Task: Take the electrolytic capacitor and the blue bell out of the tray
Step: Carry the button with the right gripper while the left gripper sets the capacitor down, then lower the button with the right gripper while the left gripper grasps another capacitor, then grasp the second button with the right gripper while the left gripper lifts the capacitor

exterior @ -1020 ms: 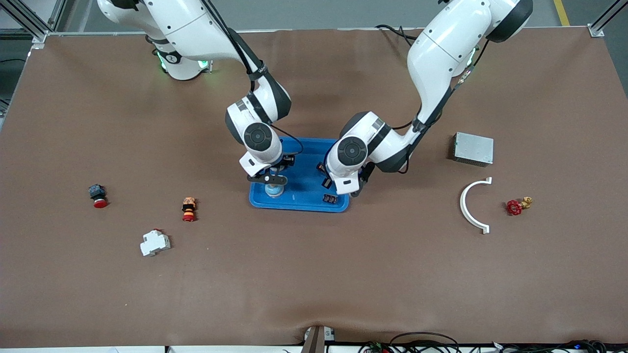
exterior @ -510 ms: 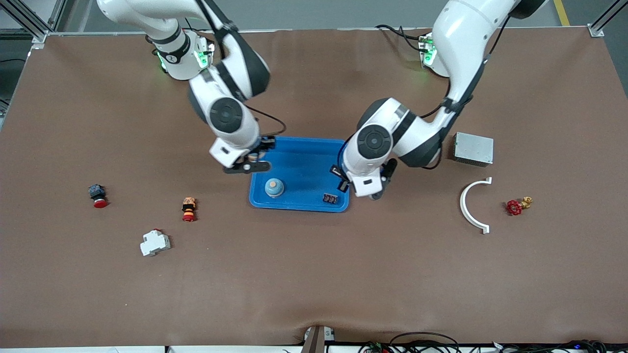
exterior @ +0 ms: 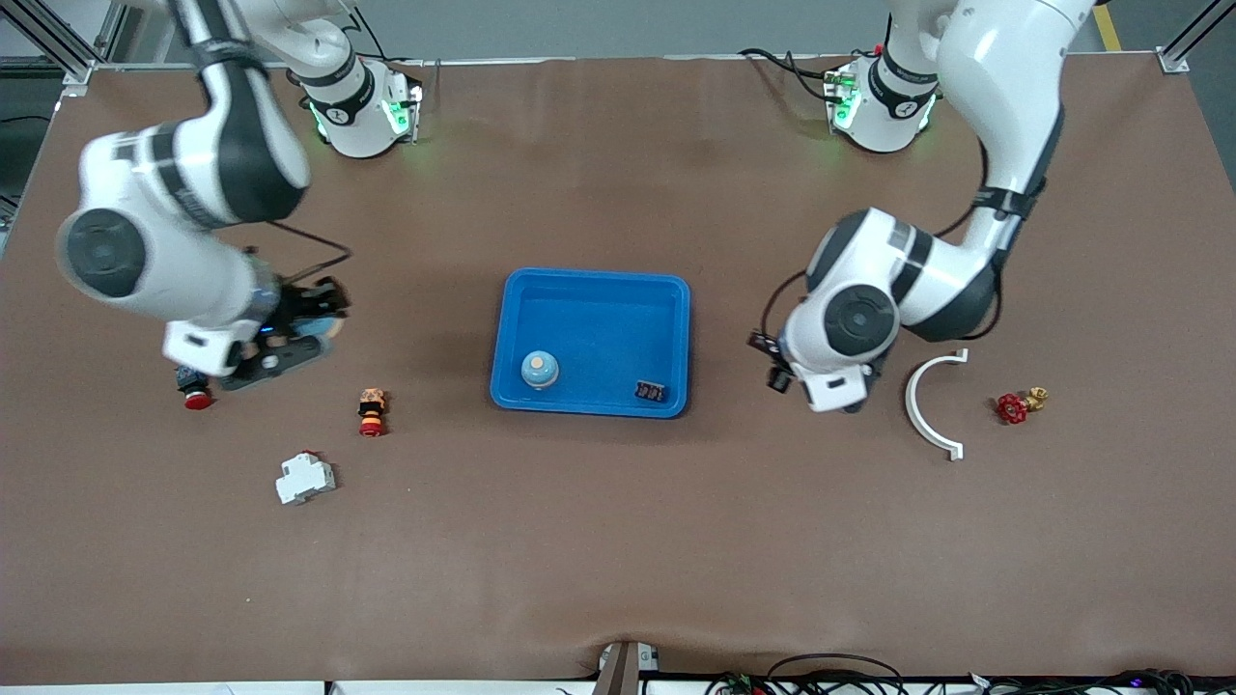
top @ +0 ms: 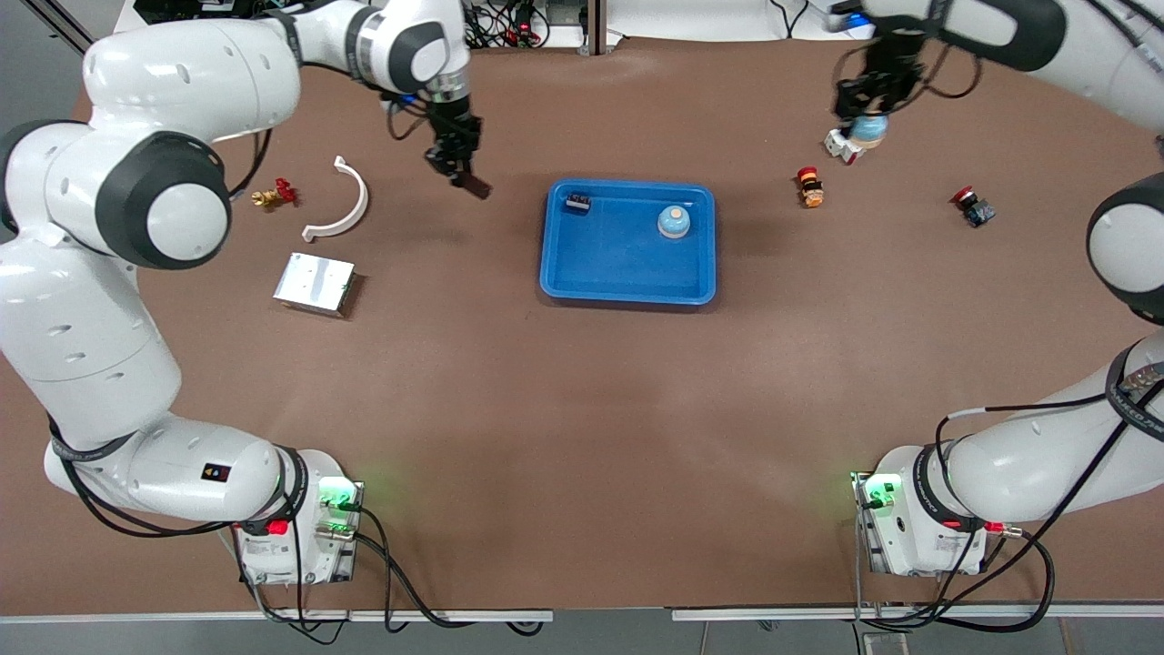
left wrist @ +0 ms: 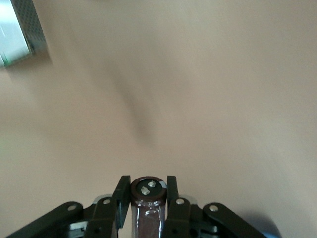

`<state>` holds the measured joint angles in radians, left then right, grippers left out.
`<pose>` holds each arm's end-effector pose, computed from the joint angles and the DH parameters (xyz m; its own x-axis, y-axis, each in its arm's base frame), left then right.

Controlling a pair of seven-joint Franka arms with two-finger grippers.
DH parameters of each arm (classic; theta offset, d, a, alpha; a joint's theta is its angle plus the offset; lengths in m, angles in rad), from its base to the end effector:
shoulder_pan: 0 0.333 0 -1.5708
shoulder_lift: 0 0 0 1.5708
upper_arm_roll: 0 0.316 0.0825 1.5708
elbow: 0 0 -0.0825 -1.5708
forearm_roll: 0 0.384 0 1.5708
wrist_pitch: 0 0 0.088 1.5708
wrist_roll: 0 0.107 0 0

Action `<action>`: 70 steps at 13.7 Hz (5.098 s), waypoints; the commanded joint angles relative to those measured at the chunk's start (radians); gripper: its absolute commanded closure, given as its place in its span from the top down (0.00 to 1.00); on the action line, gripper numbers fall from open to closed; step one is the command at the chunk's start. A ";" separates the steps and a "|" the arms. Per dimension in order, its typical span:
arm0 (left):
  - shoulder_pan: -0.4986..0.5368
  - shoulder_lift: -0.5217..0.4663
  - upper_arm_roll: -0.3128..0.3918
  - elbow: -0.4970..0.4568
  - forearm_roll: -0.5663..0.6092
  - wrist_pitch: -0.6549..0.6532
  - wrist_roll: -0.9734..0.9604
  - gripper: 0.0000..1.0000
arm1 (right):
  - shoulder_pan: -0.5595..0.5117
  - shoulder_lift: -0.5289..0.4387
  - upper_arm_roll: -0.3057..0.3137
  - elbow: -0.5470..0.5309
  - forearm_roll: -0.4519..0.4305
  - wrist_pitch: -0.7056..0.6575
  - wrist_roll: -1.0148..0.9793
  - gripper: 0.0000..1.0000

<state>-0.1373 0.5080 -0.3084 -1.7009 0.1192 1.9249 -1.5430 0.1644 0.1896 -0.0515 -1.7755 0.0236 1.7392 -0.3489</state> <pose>0.5873 -0.2520 0.2917 0.4828 0.8738 -0.0578 0.8399 -0.4807 -0.2522 0.5844 0.0699 0.4326 0.8749 0.4383 -0.2061 0.4295 -0.8988 -0.0879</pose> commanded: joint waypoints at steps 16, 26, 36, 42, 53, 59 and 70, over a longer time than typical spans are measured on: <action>0.387 0.109 -0.005 -0.005 0.370 0.180 0.553 0.00 | -0.296 0.388 0.024 0.188 -0.129 0.303 -0.461 0.16; 0.429 0.109 -0.008 -0.023 0.381 0.190 0.574 1.00 | -0.328 0.559 0.024 0.304 -0.134 0.520 -0.452 0.16; 0.345 0.095 -0.288 0.036 0.257 0.095 0.099 1.00 | -0.345 0.630 0.024 0.306 -0.132 0.594 -0.456 0.16; 0.110 0.173 -0.281 0.072 0.281 0.280 -0.187 1.00 | -0.347 0.663 0.024 0.326 -0.134 0.625 -0.463 0.17; -0.199 0.271 -0.107 0.130 0.336 0.450 -0.595 0.99 | -0.329 0.564 0.042 0.323 -0.079 0.454 -0.379 1.00; -0.251 0.322 -0.094 0.173 0.333 0.450 -0.692 0.83 | -0.155 0.383 0.044 0.312 -0.057 0.108 0.147 1.00; -0.268 0.354 -0.084 0.181 0.335 0.451 -0.703 0.59 | 0.225 0.341 0.047 0.318 0.075 0.199 0.921 1.00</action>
<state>-0.3911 0.8453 -0.4017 -1.5446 0.4343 2.3709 -2.2089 0.3560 0.5342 0.0045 -1.4378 0.0774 1.8905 0.5199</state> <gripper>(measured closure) 0.295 0.000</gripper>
